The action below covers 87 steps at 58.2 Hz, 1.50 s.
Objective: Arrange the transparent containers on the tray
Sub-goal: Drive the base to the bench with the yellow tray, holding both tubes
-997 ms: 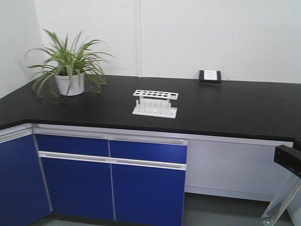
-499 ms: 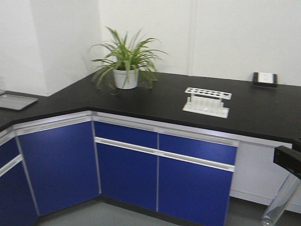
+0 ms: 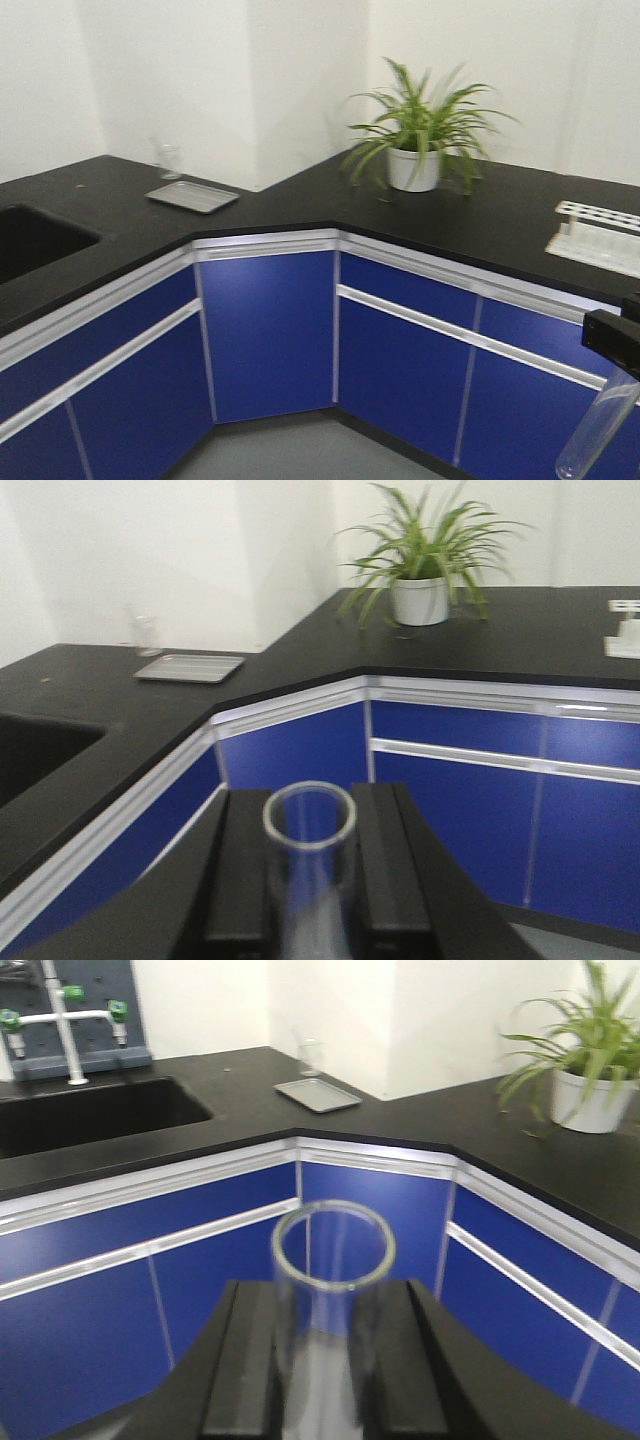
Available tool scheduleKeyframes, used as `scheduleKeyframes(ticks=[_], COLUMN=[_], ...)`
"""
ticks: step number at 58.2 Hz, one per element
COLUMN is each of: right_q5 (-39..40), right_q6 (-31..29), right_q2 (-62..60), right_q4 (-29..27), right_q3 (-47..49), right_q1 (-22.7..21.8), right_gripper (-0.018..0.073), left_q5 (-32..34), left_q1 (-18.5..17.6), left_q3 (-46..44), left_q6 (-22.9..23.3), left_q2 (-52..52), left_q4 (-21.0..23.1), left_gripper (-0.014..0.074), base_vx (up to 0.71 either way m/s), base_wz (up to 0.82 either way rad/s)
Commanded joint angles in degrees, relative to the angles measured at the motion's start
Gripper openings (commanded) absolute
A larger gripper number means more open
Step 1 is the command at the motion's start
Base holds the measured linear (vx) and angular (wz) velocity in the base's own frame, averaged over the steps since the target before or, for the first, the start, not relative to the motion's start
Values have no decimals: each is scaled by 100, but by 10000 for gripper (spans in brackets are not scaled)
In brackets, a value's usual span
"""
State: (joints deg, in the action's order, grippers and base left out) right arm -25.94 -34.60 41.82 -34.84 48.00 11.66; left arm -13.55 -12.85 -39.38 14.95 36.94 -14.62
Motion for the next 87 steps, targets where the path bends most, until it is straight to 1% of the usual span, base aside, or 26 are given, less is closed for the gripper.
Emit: scheduleKeyframes(ticks=[1,41,87], right_q5=[380,380,386], right_q6=[-53,-53,-53], right_q2=[-1,-1,-1], right_q4=[-96,-96,-96], right_q3=[171,171,171], right_q1=[-33,-33,-33], right_gripper=[118,118,118], left_q5=[443,442,442], left_q1=[-32,-32,-32], left_q3=[-205,-205,-205], left_q6=[39,39,39], left_q2=[-19,-19,-19], left_q4=[10,10,10], left_gripper=[62,62,62], base_vx=[4,9,16], base_wz=[48,47,59])
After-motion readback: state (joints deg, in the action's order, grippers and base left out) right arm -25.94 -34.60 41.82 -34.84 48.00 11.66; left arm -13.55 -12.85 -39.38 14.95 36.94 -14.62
